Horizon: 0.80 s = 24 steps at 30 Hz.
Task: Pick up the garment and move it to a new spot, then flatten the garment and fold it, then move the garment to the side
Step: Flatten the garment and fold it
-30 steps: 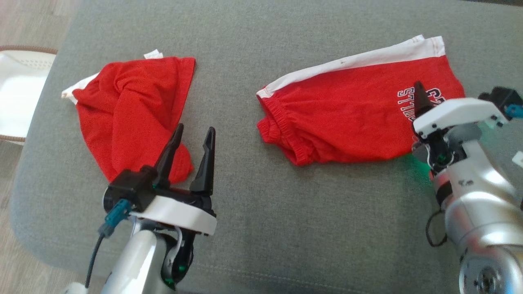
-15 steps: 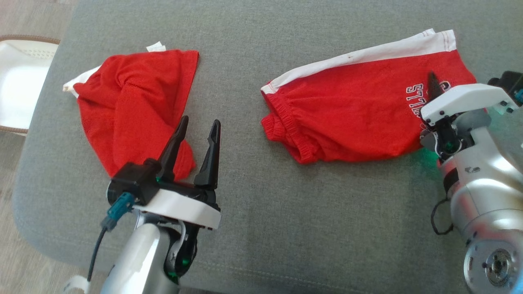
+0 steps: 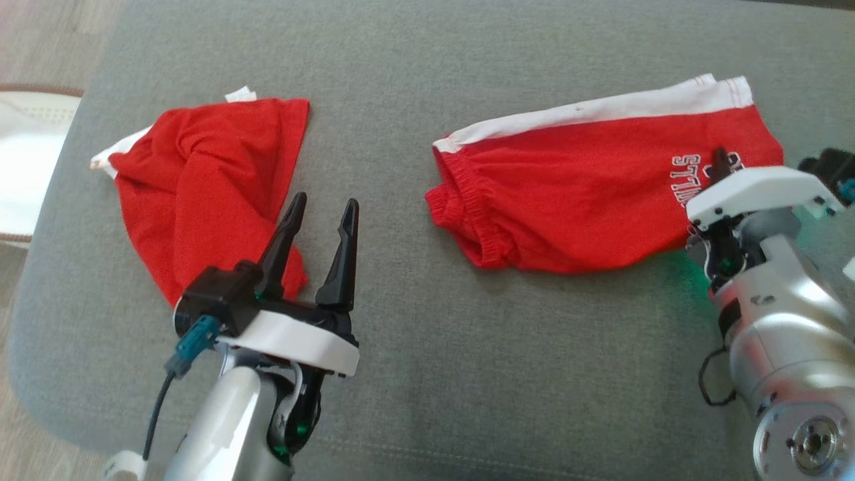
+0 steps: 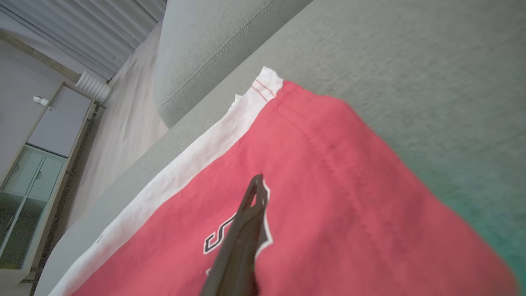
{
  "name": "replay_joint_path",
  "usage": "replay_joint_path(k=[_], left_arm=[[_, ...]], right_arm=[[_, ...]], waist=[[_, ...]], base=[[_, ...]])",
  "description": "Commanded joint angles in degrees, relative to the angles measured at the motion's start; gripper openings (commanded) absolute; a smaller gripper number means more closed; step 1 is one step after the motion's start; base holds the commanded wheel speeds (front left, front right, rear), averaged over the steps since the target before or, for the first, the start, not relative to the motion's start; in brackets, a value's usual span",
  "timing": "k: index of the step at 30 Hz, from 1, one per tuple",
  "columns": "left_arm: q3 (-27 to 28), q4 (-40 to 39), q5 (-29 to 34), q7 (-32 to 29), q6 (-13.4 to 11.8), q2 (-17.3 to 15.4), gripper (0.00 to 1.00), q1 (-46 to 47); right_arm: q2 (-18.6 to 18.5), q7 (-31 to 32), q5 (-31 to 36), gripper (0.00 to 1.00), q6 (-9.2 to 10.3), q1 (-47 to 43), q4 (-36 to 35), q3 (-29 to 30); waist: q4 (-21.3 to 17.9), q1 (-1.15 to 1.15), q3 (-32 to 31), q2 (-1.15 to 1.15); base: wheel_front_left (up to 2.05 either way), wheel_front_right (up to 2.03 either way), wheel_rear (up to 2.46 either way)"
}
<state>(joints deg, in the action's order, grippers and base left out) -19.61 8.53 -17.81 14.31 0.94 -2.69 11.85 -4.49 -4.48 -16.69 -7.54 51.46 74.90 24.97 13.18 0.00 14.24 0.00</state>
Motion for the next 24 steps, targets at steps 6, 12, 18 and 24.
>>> replay_joint_path(k=[6,12,18,24], left_arm=[[2.7,-1.7,0.2,0.7,-0.3,-0.2,1.0,0.2],[3.2,-1.6,0.4,0.7,-0.3,-0.2,1.0,-1.0],[3.4,-1.8,0.5,0.7,-0.3,-0.2,1.0,-1.6],[3.3,-1.6,0.7,0.7,0.0,-0.2,1.0,-1.8]], right_arm=[[-1.4,-5.5,2.8,0.0,0.05,-2.7,-0.9,3.0],[-4.1,-8.4,6.8,0.0,0.05,-8.2,-0.9,10.1],[-4.2,-9.6,12.6,0.0,0.05,-10.5,-1.0,15.8],[-1.4,-10.0,16.9,0.0,0.05,-8.0,-3.4,17.6]], waist=[[-1.8,0.0,-2.1,0.0],[-3.4,0.0,-4.4,0.0],[-3.9,0.0,-5.0,0.0],[-3.5,0.0,-5.2,0.0]], base=[[0.0,0.0,0.0],[0.0,0.0,0.0],[0.0,0.0,0.0],[0.0,0.0,0.0]])
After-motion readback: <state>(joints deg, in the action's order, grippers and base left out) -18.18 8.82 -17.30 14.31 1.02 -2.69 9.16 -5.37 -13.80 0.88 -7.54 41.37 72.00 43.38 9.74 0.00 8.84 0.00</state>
